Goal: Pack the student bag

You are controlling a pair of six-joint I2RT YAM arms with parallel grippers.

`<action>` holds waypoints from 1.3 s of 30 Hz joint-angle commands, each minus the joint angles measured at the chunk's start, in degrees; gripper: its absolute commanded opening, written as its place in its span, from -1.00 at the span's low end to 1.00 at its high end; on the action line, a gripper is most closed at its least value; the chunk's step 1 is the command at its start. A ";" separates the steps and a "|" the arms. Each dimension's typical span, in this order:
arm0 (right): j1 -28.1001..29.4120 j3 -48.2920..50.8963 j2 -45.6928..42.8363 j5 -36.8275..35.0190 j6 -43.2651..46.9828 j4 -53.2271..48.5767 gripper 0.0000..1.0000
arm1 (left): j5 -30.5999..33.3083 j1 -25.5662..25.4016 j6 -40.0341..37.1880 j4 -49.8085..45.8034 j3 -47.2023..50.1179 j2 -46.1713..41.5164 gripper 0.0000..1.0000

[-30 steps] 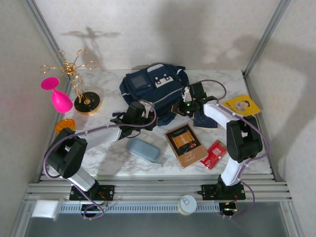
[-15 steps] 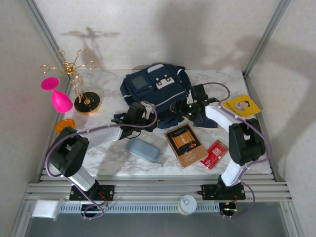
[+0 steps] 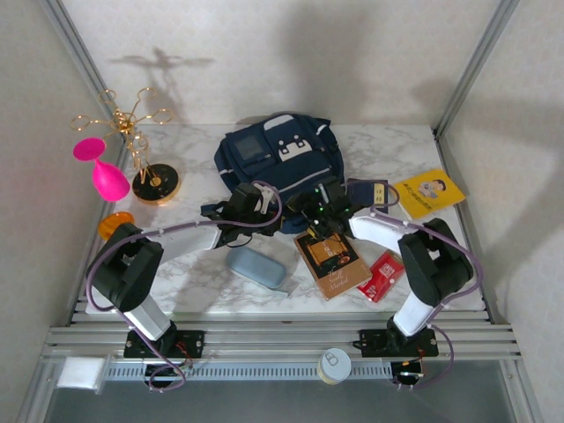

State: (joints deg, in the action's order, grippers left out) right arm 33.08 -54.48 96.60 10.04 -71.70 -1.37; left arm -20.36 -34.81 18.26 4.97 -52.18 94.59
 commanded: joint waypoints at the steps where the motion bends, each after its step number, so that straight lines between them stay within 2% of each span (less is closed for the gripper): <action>1: -0.30 -3.65 3.71 -6.85 -3.34 4.07 0.69 | -0.77 -0.31 0.71 0.83 -1.08 0.90 -1.00; 5: 0.83 -8.43 6.65 -9.35 3.34 4.36 0.05 | 0.66 -0.26 0.64 -0.18 -1.00 1.28 -1.00; 8: 1.52 -11.12 7.32 -7.52 8.77 3.71 -0.56 | 0.33 0.51 1.80 0.30 0.16 0.78 -1.00; 10: 1.65 -11.83 6.20 -6.90 13.51 2.42 -0.79 | 1.00 1.33 2.26 0.57 1.47 0.14 -1.00; 13: 1.36 -11.62 2.59 -5.62 21.18 0.31 -0.99 | 2.74 3.12 2.51 0.02 3.31 -0.54 -1.00; 15: -0.13 -11.25 0.25 -2.98 24.85 -0.98 -1.00 | 3.18 4.39 2.48 0.50 4.72 -1.19 -1.00; 17: -2.49 -10.13 -1.82 3.16 28.28 0.03 -1.00 | 4.80 5.46 1.81 0.34 5.59 -1.63 -1.00; 21: -5.96 -11.88 -3.60 11.88 36.19 -5.47 -1.00 | 7.82 7.91 0.37 -0.83 5.68 -1.86 -1.00; 26: -9.19 -12.09 -6.25 13.38 42.22 -11.87 -1.00 | 9.94 10.57 -2.08 -3.37 2.88 -0.28 -1.00; 28: -9.78 -11.39 -6.73 14.87 42.21 -11.70 -1.00 | 8.09 10.65 -2.63 -3.70 2.00 -0.92 -1.00; 31: -9.78 -11.06 -6.36 17.02 40.86 -10.26 -1.00 | 2.90 8.53 -1.91 0.74 4.71 -4.89 -1.00; 35: -9.71 -12.33 -5.90 16.53 40.21 -10.12 -1.00 | -4.59 5.45 2.70 3.54 6.40 -8.73 -0.66; 39: -9.83 -13.69 -4.82 16.74 40.35 -10.93 -1.00 | -6.40 2.14 5.73 7.51 7.46 -10.44 -0.39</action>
State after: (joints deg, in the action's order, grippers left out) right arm 23.07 -64.62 92.88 23.40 -33.65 -14.74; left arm -22.55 -31.18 21.02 8.01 -45.84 85.71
